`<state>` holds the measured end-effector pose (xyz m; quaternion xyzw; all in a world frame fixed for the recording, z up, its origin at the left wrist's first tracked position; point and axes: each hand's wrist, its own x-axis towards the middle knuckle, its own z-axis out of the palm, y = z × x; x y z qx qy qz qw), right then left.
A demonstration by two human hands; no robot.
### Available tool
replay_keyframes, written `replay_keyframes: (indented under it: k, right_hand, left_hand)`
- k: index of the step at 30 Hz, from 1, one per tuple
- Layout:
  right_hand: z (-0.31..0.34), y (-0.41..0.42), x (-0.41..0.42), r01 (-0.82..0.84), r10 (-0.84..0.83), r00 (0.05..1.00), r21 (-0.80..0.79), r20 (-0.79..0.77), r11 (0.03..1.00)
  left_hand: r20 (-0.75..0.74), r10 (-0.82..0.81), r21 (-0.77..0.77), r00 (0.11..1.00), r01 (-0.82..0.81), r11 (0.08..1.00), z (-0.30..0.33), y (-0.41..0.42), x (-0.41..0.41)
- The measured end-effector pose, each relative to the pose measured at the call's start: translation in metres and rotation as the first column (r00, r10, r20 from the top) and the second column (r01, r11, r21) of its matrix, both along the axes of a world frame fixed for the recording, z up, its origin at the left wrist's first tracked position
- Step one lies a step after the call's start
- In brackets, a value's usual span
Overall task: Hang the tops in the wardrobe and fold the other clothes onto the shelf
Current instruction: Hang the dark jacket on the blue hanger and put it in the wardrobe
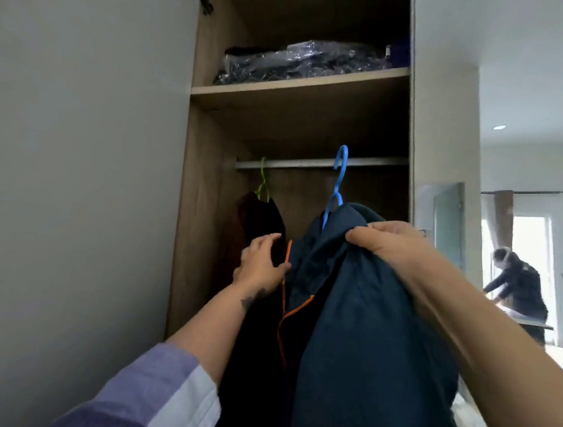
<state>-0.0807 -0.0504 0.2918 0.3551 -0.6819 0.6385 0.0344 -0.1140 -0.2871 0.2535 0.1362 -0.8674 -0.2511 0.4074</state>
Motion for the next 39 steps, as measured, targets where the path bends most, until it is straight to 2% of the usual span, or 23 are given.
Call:
replay_keyframes:
  k: [2, 5, 10, 14, 16, 19, 23, 28, 31, 35, 39]
  right_hand:
    - [0.009, -0.03, -0.018, 0.046, -0.047, 0.996, -0.012, -0.072, 0.999]
    - [0.026, -0.072, -0.053, 0.175, -0.173, 0.973, -0.001, -0.156, 0.985]
    - [0.055, -0.122, -0.11, 0.366, -0.336, 0.912, 0.099, -0.233, 0.925]
    - [0.076, -0.158, -0.144, 0.436, -0.391, 0.877, 0.12, -0.28, 0.892]
    - [0.087, -0.173, -0.158, 0.442, -0.4, 0.873, 0.107, -0.278, 0.891]
    - [0.104, -0.19, -0.172, 0.446, -0.398, 0.872, 0.123, -0.286, 0.887]
    - [0.109, -0.206, -0.187, 0.456, -0.386, 0.864, 0.179, -0.324, 0.872]
    - [0.078, -0.216, -0.214, 0.453, -0.352, 0.877, 0.319, -0.328, 0.832]
    - [0.073, -0.214, -0.216, 0.473, -0.368, 0.863, 0.296, -0.347, 0.83]
    - [0.07, -0.206, -0.205, 0.42, -0.357, 0.898, 0.254, -0.258, 0.872]
    - [0.044, -0.197, -0.178, 0.435, -0.379, 0.889, 0.217, -0.256, 0.874]
  left_hand:
    - [-0.027, 0.189, -0.05, 0.982, -0.19, 0.981, 0.017, -0.019, -0.001]
    - [-0.101, 0.283, -0.056, 0.954, -0.289, 0.956, 0.038, -0.045, -0.006]
    - [-0.047, 0.208, 0.041, 0.977, -0.207, 0.978, 0.046, -0.081, -0.026]
    - [-0.187, 0.212, -0.134, 0.959, -0.238, 0.962, 0.034, -0.098, -0.043]
    - [-0.258, 0.205, -0.206, 0.944, -0.261, 0.943, 0.026, -0.104, -0.05]
    - [-0.282, 0.189, -0.28, 0.941, -0.269, 0.922, 0.02, -0.109, -0.06]
    - [-0.288, 0.184, -0.296, 0.94, -0.27, 0.916, 0.016, -0.114, -0.065]
    - [-0.295, 0.179, -0.309, 0.939, -0.271, 0.912, 0.014, -0.118, -0.064]
    - [-0.281, 0.185, -0.318, 0.942, -0.273, 0.908, 0.014, -0.118, -0.062]
    - [-0.248, 0.208, -0.315, 0.946, -0.282, 0.906, 0.016, -0.115, -0.058]
    - [-0.213, 0.195, -0.249, 0.958, -0.246, 0.937, 0.01, -0.101, -0.051]
